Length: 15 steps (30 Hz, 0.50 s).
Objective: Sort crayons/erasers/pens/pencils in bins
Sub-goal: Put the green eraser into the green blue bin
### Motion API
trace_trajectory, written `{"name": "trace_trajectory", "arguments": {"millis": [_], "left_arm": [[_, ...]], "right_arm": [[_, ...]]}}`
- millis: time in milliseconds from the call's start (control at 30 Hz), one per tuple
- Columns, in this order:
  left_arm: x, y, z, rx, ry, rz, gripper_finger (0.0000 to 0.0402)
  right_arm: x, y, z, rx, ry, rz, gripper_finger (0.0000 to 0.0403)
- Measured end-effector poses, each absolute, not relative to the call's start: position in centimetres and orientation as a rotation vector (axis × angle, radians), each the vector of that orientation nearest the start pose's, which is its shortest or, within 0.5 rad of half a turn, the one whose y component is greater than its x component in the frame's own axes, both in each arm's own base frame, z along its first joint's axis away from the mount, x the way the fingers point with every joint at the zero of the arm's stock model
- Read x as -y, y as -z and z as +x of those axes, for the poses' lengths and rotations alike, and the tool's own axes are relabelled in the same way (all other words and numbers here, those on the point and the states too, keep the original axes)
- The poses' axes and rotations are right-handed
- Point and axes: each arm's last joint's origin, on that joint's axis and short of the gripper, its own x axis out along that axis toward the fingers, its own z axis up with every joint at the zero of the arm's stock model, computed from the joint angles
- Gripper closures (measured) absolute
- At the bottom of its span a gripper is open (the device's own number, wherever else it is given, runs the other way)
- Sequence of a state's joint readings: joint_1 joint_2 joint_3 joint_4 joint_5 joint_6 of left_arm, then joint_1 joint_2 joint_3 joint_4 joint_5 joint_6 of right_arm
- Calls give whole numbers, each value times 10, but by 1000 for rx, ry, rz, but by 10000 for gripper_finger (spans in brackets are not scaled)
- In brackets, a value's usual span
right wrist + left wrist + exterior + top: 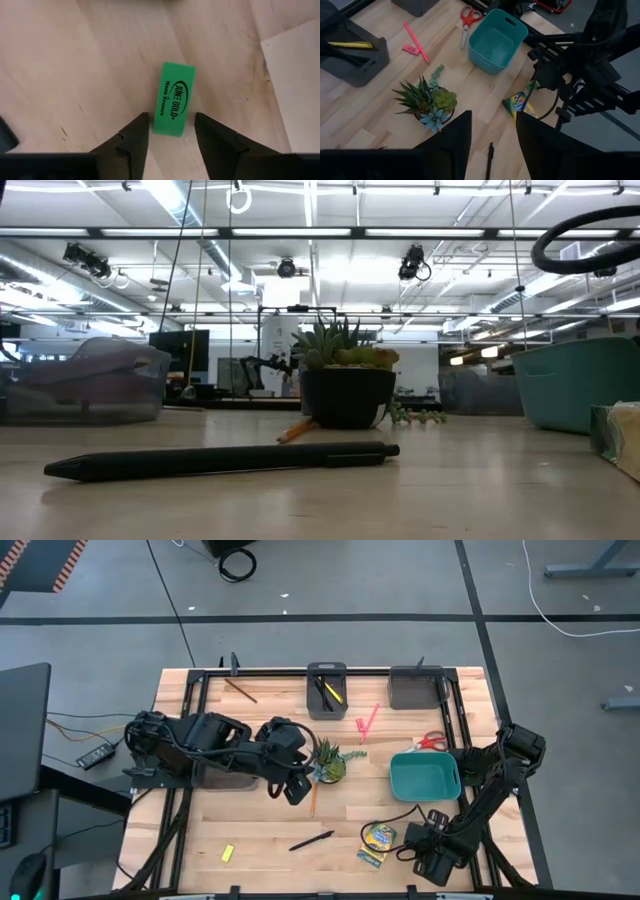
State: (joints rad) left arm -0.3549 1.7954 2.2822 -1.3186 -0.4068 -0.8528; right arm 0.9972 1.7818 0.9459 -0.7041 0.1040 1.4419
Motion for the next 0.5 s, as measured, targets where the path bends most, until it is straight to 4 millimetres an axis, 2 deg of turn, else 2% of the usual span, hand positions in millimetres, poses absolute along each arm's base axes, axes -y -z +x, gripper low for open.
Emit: {"name": "trace_trajectory", "arguments": {"millis": [233,500], "left_arm": [[105,-459,315,-680,-360,-504,239],[105,-459,315,-680,-360,-504,239]], "right_arm": [[-236,-123,162,-1444,368,352,306],[-233,-132,163,-1435,347,383,304]]}}
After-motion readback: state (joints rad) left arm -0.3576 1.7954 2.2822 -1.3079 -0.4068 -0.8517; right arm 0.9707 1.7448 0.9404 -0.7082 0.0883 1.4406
